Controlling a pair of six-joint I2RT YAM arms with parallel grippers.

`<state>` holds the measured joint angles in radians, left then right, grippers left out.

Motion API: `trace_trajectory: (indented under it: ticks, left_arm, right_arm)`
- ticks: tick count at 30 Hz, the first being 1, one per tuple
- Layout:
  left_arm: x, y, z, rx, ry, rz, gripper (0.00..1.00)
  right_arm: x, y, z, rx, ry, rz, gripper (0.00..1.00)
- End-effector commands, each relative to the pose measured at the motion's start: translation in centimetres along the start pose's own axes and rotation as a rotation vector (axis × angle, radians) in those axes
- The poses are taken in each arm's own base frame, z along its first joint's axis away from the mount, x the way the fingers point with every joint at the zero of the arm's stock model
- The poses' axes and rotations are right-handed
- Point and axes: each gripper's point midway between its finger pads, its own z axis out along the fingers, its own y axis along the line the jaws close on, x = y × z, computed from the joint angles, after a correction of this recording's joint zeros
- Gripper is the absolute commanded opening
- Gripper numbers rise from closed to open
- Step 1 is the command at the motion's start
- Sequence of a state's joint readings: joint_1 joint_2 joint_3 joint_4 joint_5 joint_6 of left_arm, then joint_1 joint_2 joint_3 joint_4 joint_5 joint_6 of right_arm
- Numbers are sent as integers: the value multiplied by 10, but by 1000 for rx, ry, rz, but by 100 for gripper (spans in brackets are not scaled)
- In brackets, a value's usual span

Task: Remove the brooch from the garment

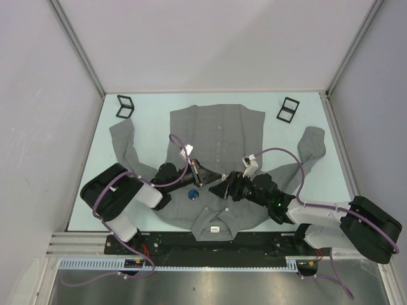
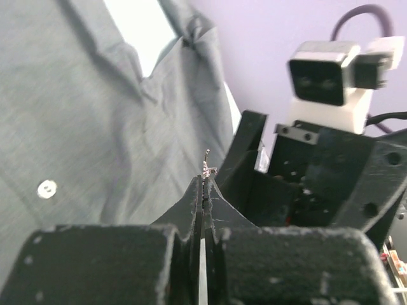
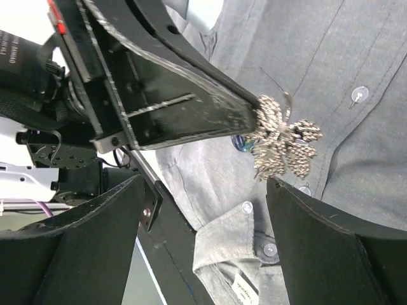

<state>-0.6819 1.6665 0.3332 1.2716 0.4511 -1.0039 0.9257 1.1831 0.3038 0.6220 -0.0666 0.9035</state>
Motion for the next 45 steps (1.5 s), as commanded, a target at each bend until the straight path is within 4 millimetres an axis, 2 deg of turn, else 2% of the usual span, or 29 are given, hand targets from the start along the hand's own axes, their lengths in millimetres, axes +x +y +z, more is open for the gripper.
trace_trajectory:
  ticks: [1,5,14,24,32,45]
  left_arm:
    - [-53,-97,-7,353,-211,204,1]
    - [-53,-99,-7,342,-212,209,0]
    - [-52,-105,-6,357,-219,197,0]
    - [-54,-92,-3,287,-233,230,1]
    - [-55,-93,-2,283,-237,241,0]
    - [-30,-96,-7,315,-186,205,0]
  right_arm:
    - [-21,11,-3,-18,-85,-16,81]
    - [-24,10,-7,-12,-94,-26,81]
    - [-33,33,-12,-103,-138,5,81]
    - [-37,48,-22,-158,-161,69,80]
    - [-43,52,-28,-173,-195,119,80]
    - [-55,49,-30,-167,-193,35,80]
